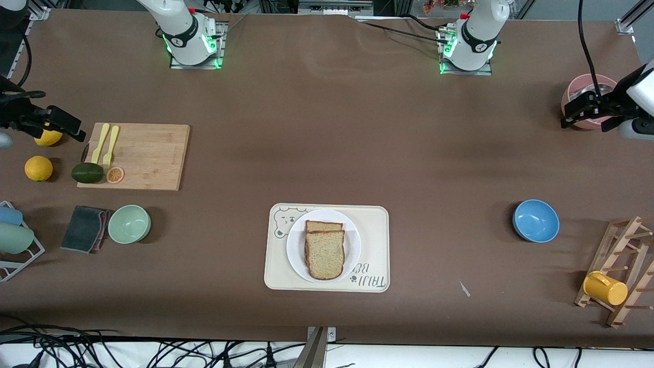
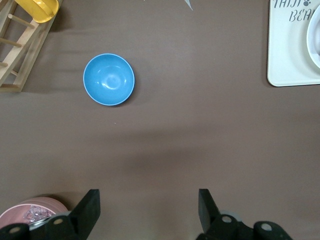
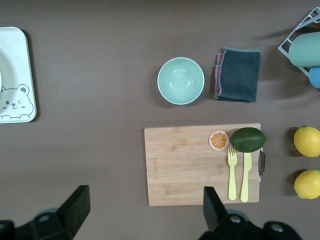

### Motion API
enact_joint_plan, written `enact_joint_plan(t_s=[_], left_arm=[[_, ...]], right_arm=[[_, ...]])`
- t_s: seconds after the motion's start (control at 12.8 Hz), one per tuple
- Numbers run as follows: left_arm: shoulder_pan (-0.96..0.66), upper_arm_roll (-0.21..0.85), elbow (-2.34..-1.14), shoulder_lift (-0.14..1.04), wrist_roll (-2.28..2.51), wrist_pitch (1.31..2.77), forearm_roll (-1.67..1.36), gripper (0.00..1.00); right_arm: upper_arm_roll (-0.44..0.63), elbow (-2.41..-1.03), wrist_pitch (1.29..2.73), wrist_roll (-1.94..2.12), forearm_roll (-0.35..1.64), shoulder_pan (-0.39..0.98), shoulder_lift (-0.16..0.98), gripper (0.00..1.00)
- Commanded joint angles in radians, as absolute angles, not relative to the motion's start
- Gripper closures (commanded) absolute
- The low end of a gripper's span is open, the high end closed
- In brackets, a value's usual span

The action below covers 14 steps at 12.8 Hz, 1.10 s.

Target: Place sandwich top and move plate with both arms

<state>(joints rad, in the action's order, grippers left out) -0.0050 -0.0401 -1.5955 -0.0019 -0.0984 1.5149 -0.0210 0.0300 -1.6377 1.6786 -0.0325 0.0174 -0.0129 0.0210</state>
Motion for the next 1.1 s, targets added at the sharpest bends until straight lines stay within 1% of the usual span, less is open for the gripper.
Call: enact_joint_plan(t_s=[0.0,0.08,0.16,0.63,1.02], left_arm=[[-0.003,-0.032,-1.628,-0.037,-0.104,1.514,0.009,0.09],[-0.005,-0.031,-1.62,-0.029,-0.094,1.517,0.011,0.03],[-0.006,-0.032,-1.615,-0.022,-0.097,1.519,0.009,0.01],[-0.011,-0.035,-1.605,0.009,-0.106,1.534,0.015,0.01],[-0.003,-0.035,-1.606,0.011,-0.106,1.592,0.009,0.01]], right_arm=[[0.029,-1.64,1.683,-0.021,0.006,-0.014,0.015,0.0],[0.029,-1.64,1.687,-0.023,0.006,-0.014,0.015,0.0],[0.029,-1.64,1.69,-0.023,0.012,-0.014,0.017,0.0],[0.029,-1.637,1.687,-0.021,0.017,-0.014,0.017,0.0],[0.028,-1.638,1.687,-0.023,0.017,-0.014,0.017,0.0]])
